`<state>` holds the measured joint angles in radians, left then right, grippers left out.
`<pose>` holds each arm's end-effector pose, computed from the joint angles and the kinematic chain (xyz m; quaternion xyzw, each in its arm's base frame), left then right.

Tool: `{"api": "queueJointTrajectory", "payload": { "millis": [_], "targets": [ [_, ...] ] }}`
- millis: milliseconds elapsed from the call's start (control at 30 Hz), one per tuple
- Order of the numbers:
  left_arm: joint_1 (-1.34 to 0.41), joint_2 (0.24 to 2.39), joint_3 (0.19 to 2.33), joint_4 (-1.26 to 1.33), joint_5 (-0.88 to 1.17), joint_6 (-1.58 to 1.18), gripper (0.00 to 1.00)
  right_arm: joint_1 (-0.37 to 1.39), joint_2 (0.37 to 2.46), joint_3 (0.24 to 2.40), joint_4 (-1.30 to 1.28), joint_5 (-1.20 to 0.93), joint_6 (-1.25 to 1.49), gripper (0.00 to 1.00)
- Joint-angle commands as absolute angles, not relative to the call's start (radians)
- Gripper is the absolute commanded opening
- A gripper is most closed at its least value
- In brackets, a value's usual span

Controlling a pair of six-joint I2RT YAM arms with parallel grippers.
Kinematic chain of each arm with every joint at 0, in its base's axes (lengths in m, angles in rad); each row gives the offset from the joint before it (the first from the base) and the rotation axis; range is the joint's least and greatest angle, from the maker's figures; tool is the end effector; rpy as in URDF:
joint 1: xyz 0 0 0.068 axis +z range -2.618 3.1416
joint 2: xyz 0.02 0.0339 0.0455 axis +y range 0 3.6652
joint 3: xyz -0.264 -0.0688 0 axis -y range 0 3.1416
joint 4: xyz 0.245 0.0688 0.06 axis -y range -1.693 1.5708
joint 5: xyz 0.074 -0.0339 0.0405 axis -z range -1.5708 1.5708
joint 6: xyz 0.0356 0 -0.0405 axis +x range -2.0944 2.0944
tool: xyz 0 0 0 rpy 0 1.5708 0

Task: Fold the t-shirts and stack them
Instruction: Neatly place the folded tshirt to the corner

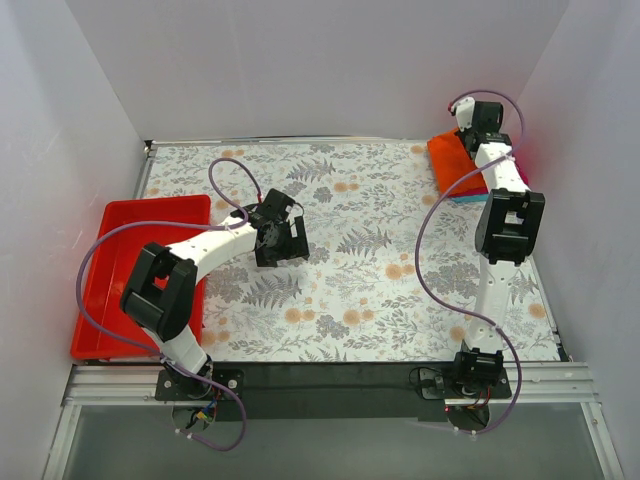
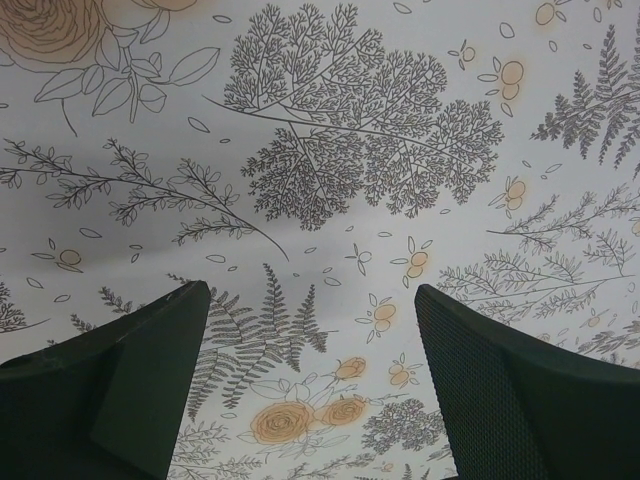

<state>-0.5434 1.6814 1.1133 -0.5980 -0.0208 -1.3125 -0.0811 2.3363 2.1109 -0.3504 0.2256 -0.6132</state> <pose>0.2838 -0.1706 0.1939 -0.3694 0.9072 -0.1547 0.1286 0.5439 -0.0522 0.2484 -0.1778 0.8566 -0.2543 0.4123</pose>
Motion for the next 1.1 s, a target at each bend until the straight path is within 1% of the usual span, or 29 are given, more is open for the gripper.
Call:
{"api": "queueJointTrajectory", "payload": {
  "millis": [0, 367, 433, 467, 500, 567, 600, 700, 733, 800, 833, 933, 1033, 1067],
  "targets": [
    [-0.54, 1.687, 1.143, -0.62, -0.017, -1.299, 0.77, -0.084, 2.356, 2.094, -0.239, 0.316, -0.655, 0.01],
    [-0.54, 1.678, 1.126, -0.627, -0.017, -1.302, 0.77, -0.086, 2.395, 2.062, -0.095, 0.449, -0.756, 0.02],
    [-0.54, 1.678, 1.124, -0.627, -0.014, -1.302, 0.77, -0.086, 2.396, 2.039, -0.065, 0.468, -0.798, 0.03],
    [-0.54, 1.677, 1.124, -0.629, -0.015, -1.302, 0.77, -0.086, 2.398, 2.033, -0.043, 0.486, -0.805, 0.06],
    [-0.54, 1.677, 1.126, -0.629, -0.015, -1.302, 0.77, -0.086, 2.396, 2.023, -0.035, 0.486, -0.81, 0.06],
    [-0.54, 1.674, 1.124, -0.629, -0.014, -1.304, 0.77, -0.086, 2.396, 2.011, -0.02, 0.483, -0.816, 0.16],
    [-0.54, 1.674, 1.123, -0.629, -0.014, -1.304, 0.77, -0.086, 2.398, 2.006, -0.014, 0.483, -0.816, 0.28],
    [-0.54, 1.672, 1.12, -0.629, -0.011, -1.307, 0.77, -0.084, 2.401, 2.0, -0.011, 0.494, -0.799, 0.48],
    [-0.54, 1.671, 1.12, -0.629, -0.011, -1.307, 0.78, -0.084, 2.399, 1.994, -0.009, 0.506, -0.792, 0.58],
    [-0.54, 1.663, 1.121, -0.627, -0.015, -1.308, 0.78, -0.081, 2.379, 1.982, -0.009, 0.544, -0.77, 0.67],
    [-0.54, 1.66, 1.123, -0.626, -0.017, -1.31, 0.78, -0.077, 2.367, 1.967, -0.009, 0.558, -0.766, 0.7],
    [-0.538, 1.643, 1.126, -0.621, -0.034, -1.312, 0.78, -0.068, 2.301, 1.95, -0.009, 0.6, -0.746, 0.73],
    [-0.538, 1.621, 1.134, -0.612, -0.054, -1.316, 0.78, -0.055, 2.212, 1.904, -0.009, 0.609, -0.73, 0.74],
    [-0.54, 1.608, 1.138, -0.604, -0.058, -1.318, 0.78, -0.052, 2.16, 1.875, -0.011, 0.609, -0.717, 0.77]
  ]
}}
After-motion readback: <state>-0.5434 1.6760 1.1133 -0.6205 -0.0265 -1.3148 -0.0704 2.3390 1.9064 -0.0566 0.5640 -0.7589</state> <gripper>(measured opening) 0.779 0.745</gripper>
